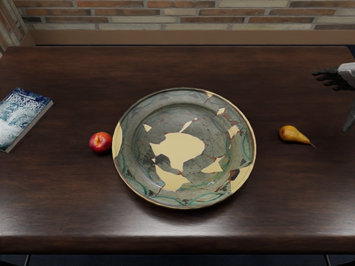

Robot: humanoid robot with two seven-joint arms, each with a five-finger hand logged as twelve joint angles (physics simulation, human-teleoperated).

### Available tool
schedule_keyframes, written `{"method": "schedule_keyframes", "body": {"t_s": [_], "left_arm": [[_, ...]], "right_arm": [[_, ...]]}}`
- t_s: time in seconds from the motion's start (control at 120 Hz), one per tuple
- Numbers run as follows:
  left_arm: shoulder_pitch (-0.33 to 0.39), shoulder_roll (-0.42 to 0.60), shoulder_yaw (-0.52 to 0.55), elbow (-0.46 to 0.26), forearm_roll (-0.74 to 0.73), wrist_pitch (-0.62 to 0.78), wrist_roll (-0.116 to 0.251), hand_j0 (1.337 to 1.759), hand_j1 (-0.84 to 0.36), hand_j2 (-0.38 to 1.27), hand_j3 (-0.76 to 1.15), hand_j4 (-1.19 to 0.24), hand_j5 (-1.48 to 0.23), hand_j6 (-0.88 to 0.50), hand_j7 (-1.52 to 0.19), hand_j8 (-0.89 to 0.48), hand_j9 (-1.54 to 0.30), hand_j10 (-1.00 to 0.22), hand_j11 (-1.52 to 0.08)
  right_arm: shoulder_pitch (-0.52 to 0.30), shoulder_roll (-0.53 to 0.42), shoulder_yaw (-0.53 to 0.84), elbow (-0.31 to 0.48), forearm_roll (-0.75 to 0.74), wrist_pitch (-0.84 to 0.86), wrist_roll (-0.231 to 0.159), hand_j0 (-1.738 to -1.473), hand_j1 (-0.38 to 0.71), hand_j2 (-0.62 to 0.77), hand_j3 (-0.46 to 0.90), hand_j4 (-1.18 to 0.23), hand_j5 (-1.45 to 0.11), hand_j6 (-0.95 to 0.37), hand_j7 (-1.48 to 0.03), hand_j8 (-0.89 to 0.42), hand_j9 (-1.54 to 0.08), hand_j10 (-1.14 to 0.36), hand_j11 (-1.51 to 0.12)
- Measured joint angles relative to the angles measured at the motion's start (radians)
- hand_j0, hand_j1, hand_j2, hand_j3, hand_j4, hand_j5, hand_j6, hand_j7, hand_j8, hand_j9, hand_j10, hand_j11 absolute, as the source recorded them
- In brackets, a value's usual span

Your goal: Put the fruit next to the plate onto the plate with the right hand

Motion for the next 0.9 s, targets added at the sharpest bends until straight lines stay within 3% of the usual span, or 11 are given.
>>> {"method": "schedule_keyframes", "body": {"t_s": [0.15, 0.258, 0.35, 0.583, 0.9], "left_arm": [[0.0, 0.0, 0.0, 0.0, 0.0, 0.0, 0.0, 1.658, 0.33, 0.0, 0.0, -0.02, -0.02, -0.02, -0.02, -0.02, -0.02, -0.02, -0.02], [0.0, 0.0, 0.0, 0.0, 0.0, 0.0, 0.0, 1.658, 0.33, 0.0, 0.0, -0.02, -0.02, -0.02, -0.02, -0.02, -0.02, -0.02, -0.02], [0.0, 0.0, 0.0, 0.0, 0.0, 0.0, 0.0, 1.658, 0.33, 0.0, 0.0, -0.02, -0.02, -0.02, -0.02, -0.02, -0.02, -0.02, -0.02], [0.0, 0.0, 0.0, 0.0, 0.0, 0.0, 0.0, 1.658, 0.33, 0.0, 0.0, -0.02, -0.02, -0.02, -0.02, -0.02, -0.02, -0.02, -0.02], [0.0, 0.0, 0.0, 0.0, 0.0, 0.0, 0.0, 1.658, 0.33, 0.0, 0.0, -0.02, -0.02, -0.02, -0.02, -0.02, -0.02, -0.02, -0.02]], "right_arm": [[0.017, 0.026, -0.014, -0.001, -0.009, 0.002, -0.002, -1.658, -0.35, 0.0, 0.0, -0.01, 0.0, -0.01, 0.0, -0.01, 0.0, -0.01, 0.0], [0.028, 0.089, -0.019, 0.003, -0.01, 0.002, -0.055, -1.658, -0.35, 0.0, 0.0, -0.01, 0.0, -0.01, 0.0, -0.01, 0.0, 0.0, 0.0], [0.027, 0.108, -0.022, 0.014, -0.013, 0.002, -0.078, -1.658, -0.35, 0.0, 0.0, -0.01, 0.0, -0.01, 0.0, -0.01, 0.0, 0.0, 0.0], [0.014, 0.131, -0.056, 0.092, -0.09, -0.017, -0.092, -1.658, -0.35, 0.0, 0.0, -0.01, 0.0, -0.01, 0.0, -0.01, 0.0, 0.0, 0.0], [-0.039, 0.222, -0.183, 0.235, -0.366, -0.368, -0.094, -1.658, -0.35, 0.0, 0.0, -0.01, 0.0, -0.01, 0.0, -0.01, 0.0, 0.0, 0.0]]}}
